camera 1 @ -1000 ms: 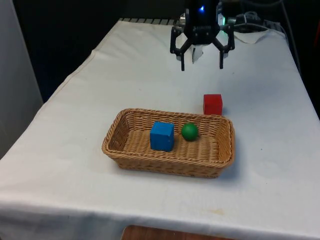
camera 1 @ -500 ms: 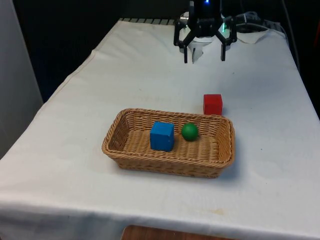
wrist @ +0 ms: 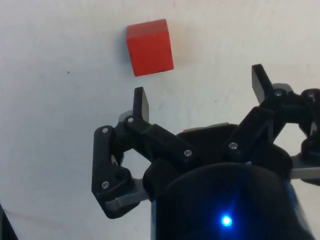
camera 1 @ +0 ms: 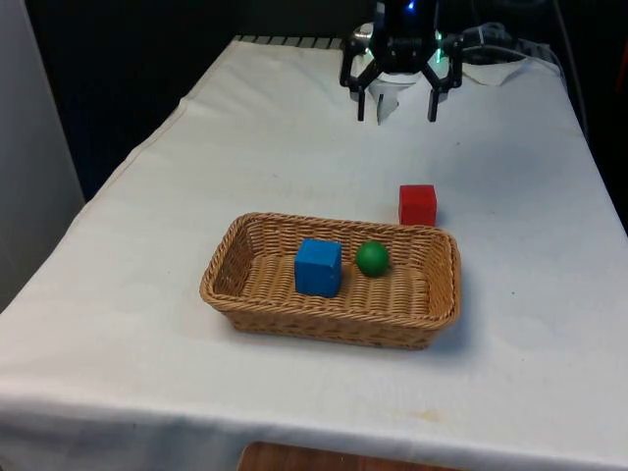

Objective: Place all non-red objects into the basket.

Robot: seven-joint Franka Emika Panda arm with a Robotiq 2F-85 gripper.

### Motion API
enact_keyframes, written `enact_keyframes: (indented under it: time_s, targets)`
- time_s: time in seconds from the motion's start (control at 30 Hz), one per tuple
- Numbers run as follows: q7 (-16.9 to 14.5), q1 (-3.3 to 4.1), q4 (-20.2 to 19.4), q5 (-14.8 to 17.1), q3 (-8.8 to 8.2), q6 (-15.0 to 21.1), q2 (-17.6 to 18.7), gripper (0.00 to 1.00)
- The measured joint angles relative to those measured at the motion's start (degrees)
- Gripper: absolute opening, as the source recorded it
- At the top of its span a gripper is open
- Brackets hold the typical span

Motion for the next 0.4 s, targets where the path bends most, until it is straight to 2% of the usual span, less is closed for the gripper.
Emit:
enact_keyframes:
  time_s: [0.4]
  targets:
    - [4.4,0.0,0.1,-0.1,-0.11,-0.1,0.0,1.0]
